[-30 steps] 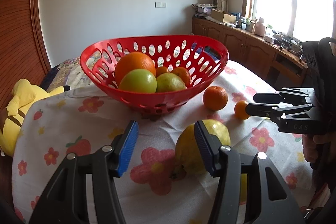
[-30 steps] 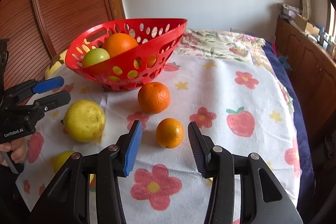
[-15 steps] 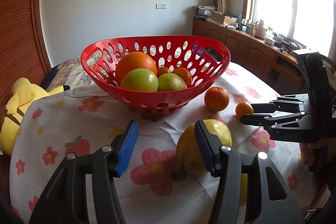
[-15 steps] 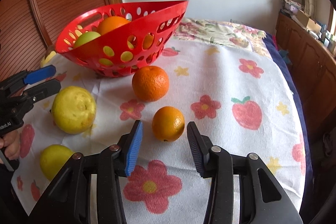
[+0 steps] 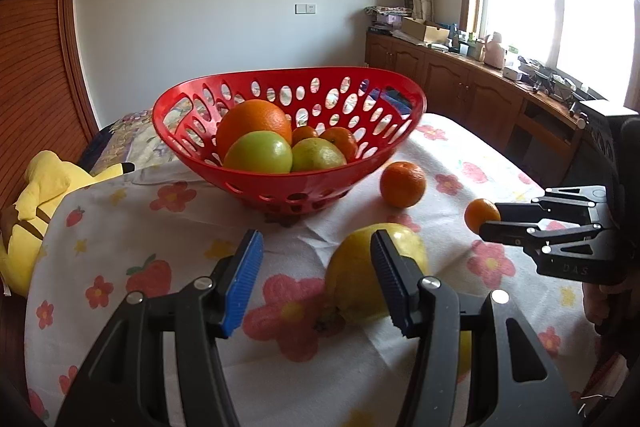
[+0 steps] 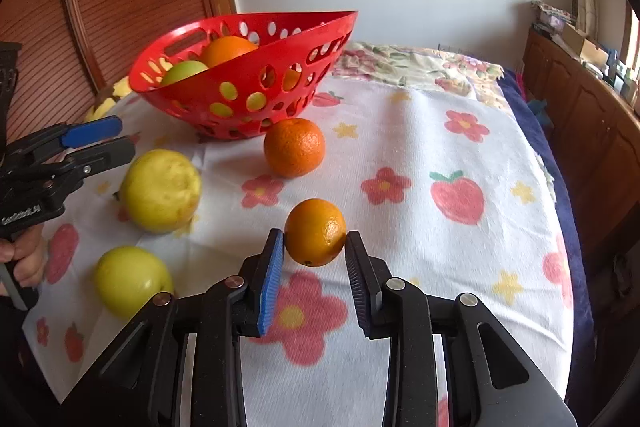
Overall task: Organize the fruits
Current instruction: 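Move the right tool to an orange while the left tool approaches a yellow pomelo, then grasp the orange with the right tool while the left tool grasps the yellow pomelo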
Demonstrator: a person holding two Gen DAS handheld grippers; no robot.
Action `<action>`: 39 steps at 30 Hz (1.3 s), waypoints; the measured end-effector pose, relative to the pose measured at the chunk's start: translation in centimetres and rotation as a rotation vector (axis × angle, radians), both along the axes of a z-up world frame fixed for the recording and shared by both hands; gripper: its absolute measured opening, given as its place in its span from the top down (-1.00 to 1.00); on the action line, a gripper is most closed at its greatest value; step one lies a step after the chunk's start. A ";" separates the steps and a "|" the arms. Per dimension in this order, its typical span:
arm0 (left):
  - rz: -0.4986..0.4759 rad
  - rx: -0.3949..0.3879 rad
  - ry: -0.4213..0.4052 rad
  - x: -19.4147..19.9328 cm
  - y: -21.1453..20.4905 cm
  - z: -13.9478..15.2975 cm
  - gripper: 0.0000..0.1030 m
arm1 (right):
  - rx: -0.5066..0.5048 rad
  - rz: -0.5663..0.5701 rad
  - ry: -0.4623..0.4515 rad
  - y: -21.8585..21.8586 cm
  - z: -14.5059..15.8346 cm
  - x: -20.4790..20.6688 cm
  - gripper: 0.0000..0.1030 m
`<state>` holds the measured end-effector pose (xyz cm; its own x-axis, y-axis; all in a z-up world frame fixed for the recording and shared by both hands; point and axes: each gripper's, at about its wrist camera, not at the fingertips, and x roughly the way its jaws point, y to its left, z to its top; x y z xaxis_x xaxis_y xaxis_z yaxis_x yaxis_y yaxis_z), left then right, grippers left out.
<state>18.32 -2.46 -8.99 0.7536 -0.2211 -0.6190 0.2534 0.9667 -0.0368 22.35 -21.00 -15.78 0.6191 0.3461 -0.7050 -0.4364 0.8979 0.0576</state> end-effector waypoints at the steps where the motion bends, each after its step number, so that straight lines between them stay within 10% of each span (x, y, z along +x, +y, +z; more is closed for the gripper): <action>1: -0.003 0.003 -0.001 -0.1 -0.2 0.1 -0.08 | 0.002 0.000 0.000 -0.1 0.0 -0.3 0.40; 39: -0.115 0.096 0.187 2.3 -4.2 -2.2 -0.33 | 0.049 0.001 -0.035 -1.8 -0.7 -5.4 0.41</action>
